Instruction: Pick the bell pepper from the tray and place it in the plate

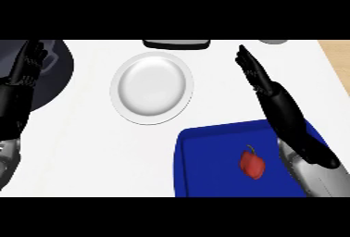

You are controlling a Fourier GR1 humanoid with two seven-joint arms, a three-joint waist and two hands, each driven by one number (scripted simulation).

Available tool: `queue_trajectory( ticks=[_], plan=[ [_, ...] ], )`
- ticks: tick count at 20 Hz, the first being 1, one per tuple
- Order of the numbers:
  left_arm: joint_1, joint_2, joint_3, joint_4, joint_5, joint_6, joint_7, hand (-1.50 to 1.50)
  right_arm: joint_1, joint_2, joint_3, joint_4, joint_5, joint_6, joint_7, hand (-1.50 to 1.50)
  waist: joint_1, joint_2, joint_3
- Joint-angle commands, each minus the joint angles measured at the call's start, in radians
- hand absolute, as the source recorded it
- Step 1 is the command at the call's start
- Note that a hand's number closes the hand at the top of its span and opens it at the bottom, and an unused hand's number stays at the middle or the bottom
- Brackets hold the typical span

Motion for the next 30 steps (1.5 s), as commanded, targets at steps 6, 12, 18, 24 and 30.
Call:
queue_trajectory(
  ticks=[6, 12, 18, 24, 30],
  plan=[
    [-0.003, -0.089, -0.005, 0.044, 0.092, -0.073, 0.067, 0.00, -0.099, 0.314, 0.139, 0.154, 0.268, -0.343, 0.177, 1.50, -0.023, 0.018, 0.010],
    [0.035, -0.097, 0.010, 0.037, 0.138, -0.083, 0.081, 0.00, 0.074, 0.249, 0.107, 0.318, 0.571, -0.667, 0.369, -1.50, -0.044, 0.014, 0.010],
    [-0.026, -0.127, 0.004, 0.089, 0.124, -0.093, 0.092, 0.00, 0.148, 0.356, 0.257, 0.283, 0.516, -1.037, 0.160, -1.50, -0.029, 0.019, 0.013],
    [0.030, -0.115, 0.048, 0.053, 0.142, -0.132, 0.102, 0.00, 0.265, 0.359, 0.262, 0.122, 0.955, -0.991, 0.467, -1.50, -0.049, 0.006, 0.008],
    [0.042, -0.076, 0.071, 0.045, 0.152, -0.147, 0.126, 0.00, 0.314, 0.298, 0.117, 0.072, 1.109, -0.600, 0.753, -1.50, -0.077, -0.002, 0.002]
  ],
)
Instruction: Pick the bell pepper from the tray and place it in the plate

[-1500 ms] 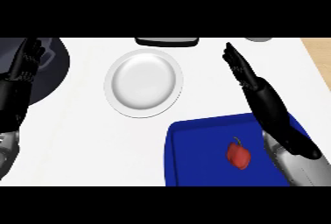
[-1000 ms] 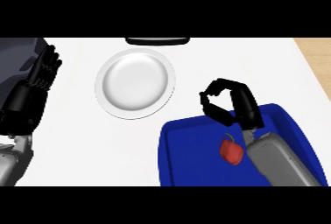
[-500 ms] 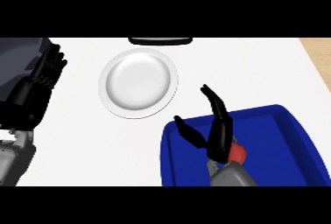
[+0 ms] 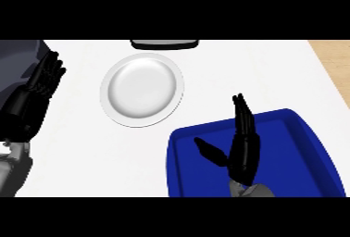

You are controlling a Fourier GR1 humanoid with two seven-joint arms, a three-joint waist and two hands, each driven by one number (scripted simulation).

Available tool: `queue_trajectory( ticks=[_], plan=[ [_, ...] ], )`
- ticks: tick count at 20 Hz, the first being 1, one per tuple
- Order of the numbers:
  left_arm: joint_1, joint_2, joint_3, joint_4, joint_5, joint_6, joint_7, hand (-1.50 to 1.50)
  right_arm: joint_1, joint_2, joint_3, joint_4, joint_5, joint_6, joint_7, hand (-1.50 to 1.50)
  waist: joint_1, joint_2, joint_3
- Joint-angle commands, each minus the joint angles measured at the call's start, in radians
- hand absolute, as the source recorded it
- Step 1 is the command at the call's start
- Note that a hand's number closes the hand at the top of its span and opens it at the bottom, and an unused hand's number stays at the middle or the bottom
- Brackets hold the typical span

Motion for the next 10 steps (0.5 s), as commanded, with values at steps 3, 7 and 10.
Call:
queue_trajectory(
  ticks=[3, 7, 10],
  plan=[
    [0.027, -0.001, 0.001, -0.007, -0.007, 0.003, -0.002, 0.00, 0.059, -0.049, -0.037, -0.079, 0.149, 0.338, 0.311, -1.50, -0.017, -0.008, -0.006],
    [0.005, -0.003, 0.015, -0.001, 0.005, -0.003, 0.000, 0.00, 0.051, -0.028, 0.001, -0.126, 0.206, 0.599, 0.530, -1.50, -0.003, 0.001, -0.004],
    [-0.009, -0.003, 0.013, -0.014, 0.005, -0.012, -0.003, 0.00, 0.033, 0.018, 0.035, -0.231, 0.184, 0.804, 0.698, -1.50, 0.005, 0.001, -0.001]
  ],
)
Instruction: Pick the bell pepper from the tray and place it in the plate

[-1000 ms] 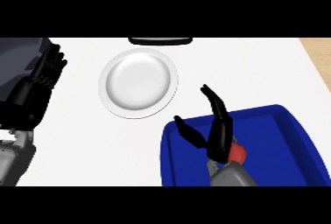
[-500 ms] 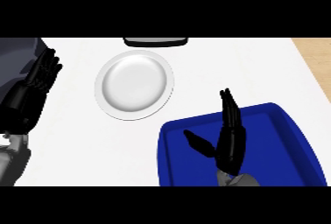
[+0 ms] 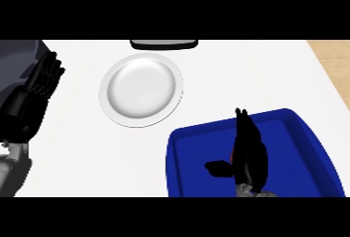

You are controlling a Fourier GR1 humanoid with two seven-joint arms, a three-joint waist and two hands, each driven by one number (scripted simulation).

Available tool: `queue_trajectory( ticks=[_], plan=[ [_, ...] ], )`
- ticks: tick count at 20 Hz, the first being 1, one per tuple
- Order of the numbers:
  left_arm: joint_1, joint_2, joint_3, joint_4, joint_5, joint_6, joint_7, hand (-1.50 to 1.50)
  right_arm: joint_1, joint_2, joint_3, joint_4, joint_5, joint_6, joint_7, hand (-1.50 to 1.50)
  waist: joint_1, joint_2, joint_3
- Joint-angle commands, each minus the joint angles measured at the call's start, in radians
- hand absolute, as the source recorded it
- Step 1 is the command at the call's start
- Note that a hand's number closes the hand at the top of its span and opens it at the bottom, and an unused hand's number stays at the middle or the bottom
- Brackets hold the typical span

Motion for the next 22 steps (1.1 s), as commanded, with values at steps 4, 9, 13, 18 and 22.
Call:
queue_trajectory(
  ticks=[4, 9, 13, 18, 22],
  plan=[
    [-0.022, -0.002, 0.009, -0.004, 0.002, -0.016, 0.009, 0.00, -0.079, 0.055, 0.025, -0.201, -0.007, 0.455, 0.391, -1.50, 0.026, 0.009, 0.006],
    [-0.005, -0.024, -0.008, -0.053, -0.013, -0.021, 0.035, 0.00, -0.089, 0.056, -0.004, -0.247, 0.021, 0.531, 0.459, -1.50, 0.035, 0.010, 0.008],
    [-0.030, -0.065, -0.029, 0.016, -0.063, 0.007, 0.001, 0.00, -0.068, 0.056, -0.029, -0.165, 0.051, 0.516, 0.462, -1.50, 0.030, 0.014, 0.008],
    [-0.031, -0.031, 0.015, -0.002, -0.026, -0.041, 0.030, 0.00, -0.020, 0.056, -0.091, -0.172, 0.030, 0.573, 0.434, -1.50, 0.033, 0.013, 0.008],
    [0.023, -0.066, -0.005, -0.047, -0.061, -0.022, -0.003, 0.00, 0.023, 0.056, -0.130, -0.159, 0.031, 0.563, 0.386, -1.50, 0.038, 0.012, 0.008]
  ],
)
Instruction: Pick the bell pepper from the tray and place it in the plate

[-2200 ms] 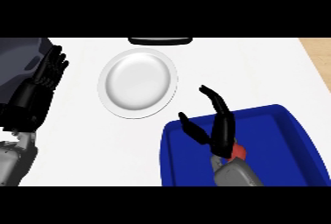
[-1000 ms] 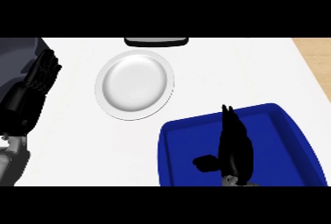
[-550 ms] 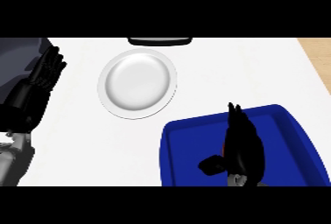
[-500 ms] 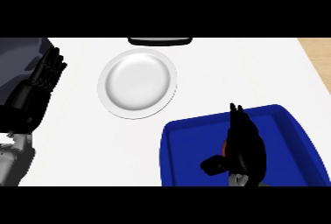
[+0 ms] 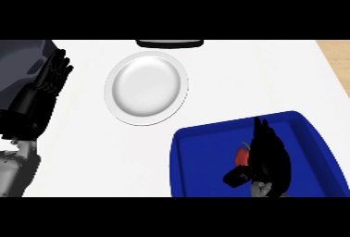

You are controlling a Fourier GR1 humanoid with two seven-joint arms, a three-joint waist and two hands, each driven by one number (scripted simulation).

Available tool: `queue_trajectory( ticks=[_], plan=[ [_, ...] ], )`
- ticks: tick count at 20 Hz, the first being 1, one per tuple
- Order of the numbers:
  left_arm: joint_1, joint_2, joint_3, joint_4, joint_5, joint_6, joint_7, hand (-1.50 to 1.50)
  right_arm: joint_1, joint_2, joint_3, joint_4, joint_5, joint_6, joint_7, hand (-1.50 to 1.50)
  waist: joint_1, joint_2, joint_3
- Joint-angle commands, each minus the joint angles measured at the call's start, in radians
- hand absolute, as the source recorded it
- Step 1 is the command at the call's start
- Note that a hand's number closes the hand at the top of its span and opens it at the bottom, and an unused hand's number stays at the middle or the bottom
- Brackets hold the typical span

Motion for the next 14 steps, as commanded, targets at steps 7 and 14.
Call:
queue_trajectory(
  ticks=[7, 14],
  plan=[
    [-0.020, -0.052, 0.024, 0.063, -0.051, -0.024, -0.034, 0.00, 0.035, 0.010, -0.065, 0.100, -0.052, 0.010, 0.016, -1.50, 0.000, 0.002, 0.001],
    [-0.046, -0.028, 0.087, 0.063, -0.018, -0.093, 0.002, 0.00, 0.003, 0.010, -0.109, 0.211, -0.039, -0.009, 0.007, -1.50, 0.002, 0.002, 0.001]
  ],
)
